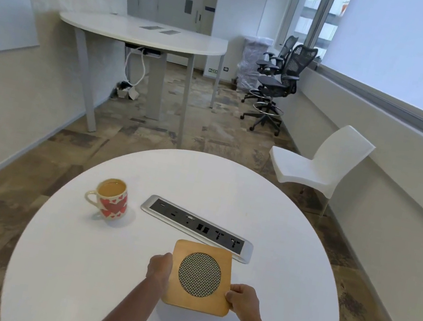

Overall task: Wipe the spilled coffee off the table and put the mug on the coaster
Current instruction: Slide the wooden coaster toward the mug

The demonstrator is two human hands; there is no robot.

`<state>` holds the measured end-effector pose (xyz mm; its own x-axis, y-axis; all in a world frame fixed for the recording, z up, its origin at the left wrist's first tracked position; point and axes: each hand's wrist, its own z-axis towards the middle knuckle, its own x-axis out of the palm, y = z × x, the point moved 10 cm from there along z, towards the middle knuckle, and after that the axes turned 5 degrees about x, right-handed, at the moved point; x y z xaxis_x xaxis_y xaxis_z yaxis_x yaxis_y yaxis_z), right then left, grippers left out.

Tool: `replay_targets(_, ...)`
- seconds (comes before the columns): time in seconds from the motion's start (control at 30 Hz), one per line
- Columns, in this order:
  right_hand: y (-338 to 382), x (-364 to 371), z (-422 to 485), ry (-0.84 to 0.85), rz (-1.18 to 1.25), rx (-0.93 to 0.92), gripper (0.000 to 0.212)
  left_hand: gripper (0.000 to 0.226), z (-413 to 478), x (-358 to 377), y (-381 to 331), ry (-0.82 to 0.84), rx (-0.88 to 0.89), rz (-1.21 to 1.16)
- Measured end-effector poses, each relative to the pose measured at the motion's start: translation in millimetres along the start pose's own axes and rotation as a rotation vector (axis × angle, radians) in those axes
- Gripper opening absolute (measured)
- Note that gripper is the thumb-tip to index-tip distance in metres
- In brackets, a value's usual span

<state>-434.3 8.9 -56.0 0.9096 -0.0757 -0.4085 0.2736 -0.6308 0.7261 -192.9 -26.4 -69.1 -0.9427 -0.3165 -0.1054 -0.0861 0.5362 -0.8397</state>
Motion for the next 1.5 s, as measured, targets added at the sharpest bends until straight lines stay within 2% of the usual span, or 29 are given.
replay_targets(0.1,10,31,-3,0.025,0.004,0.008,0.019,0.025,13,-26,-5,-0.017,-0.004,0.071)
replay_targets(0.2,18,65,-7,0.033,0.012,0.031,0.020,0.034,35,-53,-7,-0.053,-0.025,0.164)
replay_targets(0.33,24,110,-9,0.027,0.017,0.056,0.022,0.032,64,-86,-16,-0.080,0.002,0.303)
replay_targets(0.5,20,146,-10,-0.003,0.052,0.104,0.019,0.029,91,-104,-19,-0.052,0.015,0.356)
replay_targets(0.9,9,156,-6,-0.181,0.055,0.190,0.018,0.032,124,-80,-23,0.100,0.073,0.585)
replay_targets(1.07,13,155,-4,-0.226,-0.028,0.169,0.018,0.032,127,-81,-20,0.124,0.080,0.635)
replay_targets(1.3,11,153,-1,-0.227,-0.111,0.200,0.028,0.035,121,-81,-25,0.134,0.159,0.669)
replay_targets(1.5,15,154,0,-0.199,-0.170,0.196,0.016,0.035,119,-82,-24,0.173,0.172,0.690)
